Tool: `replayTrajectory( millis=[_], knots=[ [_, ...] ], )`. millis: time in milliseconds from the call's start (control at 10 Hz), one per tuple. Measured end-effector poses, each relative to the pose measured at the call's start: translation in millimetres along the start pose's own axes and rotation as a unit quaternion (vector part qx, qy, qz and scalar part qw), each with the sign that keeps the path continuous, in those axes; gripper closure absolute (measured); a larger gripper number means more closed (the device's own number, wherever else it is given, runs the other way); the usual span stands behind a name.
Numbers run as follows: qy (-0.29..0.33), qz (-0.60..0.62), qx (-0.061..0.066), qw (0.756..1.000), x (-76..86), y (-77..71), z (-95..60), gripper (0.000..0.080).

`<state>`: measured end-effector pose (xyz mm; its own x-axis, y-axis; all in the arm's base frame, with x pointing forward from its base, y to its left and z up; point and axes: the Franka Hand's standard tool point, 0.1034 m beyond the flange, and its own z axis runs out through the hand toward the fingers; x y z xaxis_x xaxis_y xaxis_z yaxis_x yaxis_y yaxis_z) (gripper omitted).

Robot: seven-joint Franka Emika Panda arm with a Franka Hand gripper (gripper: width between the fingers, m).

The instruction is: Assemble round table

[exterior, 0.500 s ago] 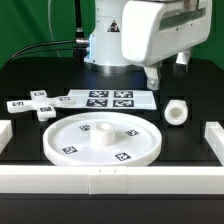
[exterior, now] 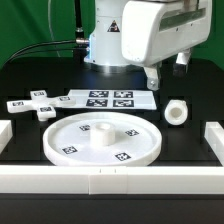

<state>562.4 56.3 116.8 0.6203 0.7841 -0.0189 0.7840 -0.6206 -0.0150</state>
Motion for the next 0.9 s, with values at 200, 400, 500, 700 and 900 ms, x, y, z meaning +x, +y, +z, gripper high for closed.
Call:
replayTrajectory(
  millis=[200, 400, 500, 700, 900],
  knots=[
    [0.006, -0.048, -0.005, 0.999, -20.2, 17.8, 16.4, 0.0150],
    [0.008, -0.080, -0.006, 0.997, -47.2, 43.0, 37.6, 0.0150],
    [0.011, -0.089, -0.008, 0.996, -57.1, 54.1, 47.5, 0.0150],
    [0.010, -0.094, -0.005, 0.996, -63.6, 64.4, 56.8, 0.0150],
    [0.010, -0.093, -0.005, 0.996, -63.5, 64.0, 57.1, 0.0150]
  ],
)
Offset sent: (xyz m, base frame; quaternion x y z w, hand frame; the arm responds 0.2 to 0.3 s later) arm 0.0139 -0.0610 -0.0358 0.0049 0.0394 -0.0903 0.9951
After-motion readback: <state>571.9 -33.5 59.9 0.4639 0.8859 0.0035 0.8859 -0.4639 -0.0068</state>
